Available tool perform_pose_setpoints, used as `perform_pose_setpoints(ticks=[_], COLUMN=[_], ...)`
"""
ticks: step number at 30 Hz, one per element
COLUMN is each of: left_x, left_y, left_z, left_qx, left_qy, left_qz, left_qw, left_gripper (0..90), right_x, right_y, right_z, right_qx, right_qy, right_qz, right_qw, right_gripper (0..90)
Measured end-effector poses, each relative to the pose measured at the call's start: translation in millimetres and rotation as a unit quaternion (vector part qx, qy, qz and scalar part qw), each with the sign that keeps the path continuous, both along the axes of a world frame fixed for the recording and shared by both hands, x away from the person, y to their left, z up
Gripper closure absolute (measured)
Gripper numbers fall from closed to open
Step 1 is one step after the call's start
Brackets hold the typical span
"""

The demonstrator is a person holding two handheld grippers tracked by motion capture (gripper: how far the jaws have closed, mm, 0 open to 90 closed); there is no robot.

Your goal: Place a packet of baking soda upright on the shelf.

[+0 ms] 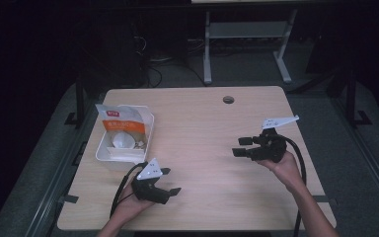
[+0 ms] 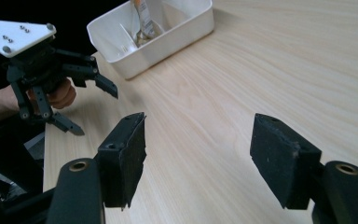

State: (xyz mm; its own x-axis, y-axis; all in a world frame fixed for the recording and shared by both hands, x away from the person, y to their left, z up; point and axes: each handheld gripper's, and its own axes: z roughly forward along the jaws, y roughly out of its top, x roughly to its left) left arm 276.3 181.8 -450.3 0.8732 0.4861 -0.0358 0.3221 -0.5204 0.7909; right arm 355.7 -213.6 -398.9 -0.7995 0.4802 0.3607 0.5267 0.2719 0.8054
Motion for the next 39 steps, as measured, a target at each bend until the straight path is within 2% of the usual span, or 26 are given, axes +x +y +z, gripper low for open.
perform_pose_setpoints(ticks=[23,31,39], left_x=[0.5,0.0,-0.4], left_y=[0.7,0.1,-0.1], left_z=[0.4,0.1,0.1], left_qx=[-0.001,0.000,0.000], left_qy=[0.001,0.002,0.003], left_qz=[0.002,0.000,-0.001], left_qw=[1.0000,1.0000,1.0000], left_gripper=[22.1,22.2,22.3], right_x=[-29.4,-43.1,-58.9], right_y=[-32.6,-41.1,-47.4], right_z=[-29.6,-44.1,-54.4], right_qx=[-0.004,-0.004,-0.016], right_qy=[0.024,0.036,0.044], right_qz=[-0.026,-0.032,-0.033], right_qw=[0.9994,0.9988,0.9984], right_gripper=[33.8,33.4,32.8])
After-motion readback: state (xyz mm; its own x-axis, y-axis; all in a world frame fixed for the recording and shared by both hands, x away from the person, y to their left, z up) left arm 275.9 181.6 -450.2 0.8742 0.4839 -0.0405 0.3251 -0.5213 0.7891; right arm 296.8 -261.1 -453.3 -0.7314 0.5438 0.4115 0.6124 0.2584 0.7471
